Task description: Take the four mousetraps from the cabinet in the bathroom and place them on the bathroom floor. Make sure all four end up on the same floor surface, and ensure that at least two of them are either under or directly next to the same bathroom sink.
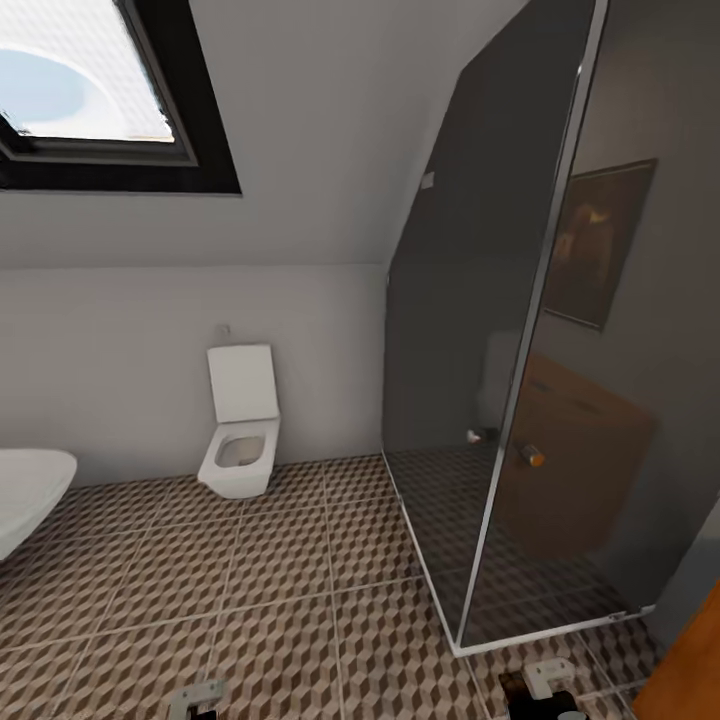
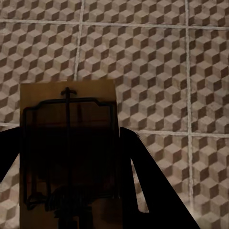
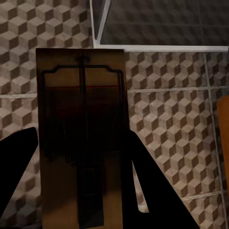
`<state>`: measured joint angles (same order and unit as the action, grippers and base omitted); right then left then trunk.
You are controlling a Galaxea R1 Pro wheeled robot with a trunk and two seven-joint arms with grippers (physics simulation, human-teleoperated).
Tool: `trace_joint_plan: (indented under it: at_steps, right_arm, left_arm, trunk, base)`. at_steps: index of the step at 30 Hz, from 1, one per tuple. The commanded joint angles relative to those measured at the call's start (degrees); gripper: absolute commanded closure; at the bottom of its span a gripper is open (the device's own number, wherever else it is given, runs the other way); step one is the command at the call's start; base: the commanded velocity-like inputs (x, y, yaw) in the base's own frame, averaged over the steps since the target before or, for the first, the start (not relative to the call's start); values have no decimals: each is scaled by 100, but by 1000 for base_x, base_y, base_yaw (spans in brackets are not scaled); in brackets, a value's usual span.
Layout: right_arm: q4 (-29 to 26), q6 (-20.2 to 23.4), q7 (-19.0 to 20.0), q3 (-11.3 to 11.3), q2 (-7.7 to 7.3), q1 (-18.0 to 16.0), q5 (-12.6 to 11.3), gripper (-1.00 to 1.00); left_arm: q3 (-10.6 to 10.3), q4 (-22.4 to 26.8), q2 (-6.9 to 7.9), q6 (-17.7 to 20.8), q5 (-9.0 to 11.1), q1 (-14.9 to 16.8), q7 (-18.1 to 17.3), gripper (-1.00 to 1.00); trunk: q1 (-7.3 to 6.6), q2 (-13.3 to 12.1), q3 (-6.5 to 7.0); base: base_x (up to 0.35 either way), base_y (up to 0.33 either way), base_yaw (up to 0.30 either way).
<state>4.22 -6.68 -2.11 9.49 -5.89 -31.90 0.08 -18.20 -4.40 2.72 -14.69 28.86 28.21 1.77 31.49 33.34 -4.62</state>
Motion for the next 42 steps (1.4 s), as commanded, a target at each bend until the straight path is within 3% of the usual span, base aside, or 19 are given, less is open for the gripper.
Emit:
trace_joint_plan:
  at_steps: [1,42]
  right_arm:
    - [0,0,0,0,0,0,1,100]
    - [0,-4,0,0,0,0,-4,100]
  left_arm:
    - [0,0,0,2,-21,0,17,100]
    - [0,0,0,10,-21,0,21,100]
  trunk:
    - [0,0,0]
    - [0,0,0]
  base:
    - [0,0,297]
    - [0,0,297]
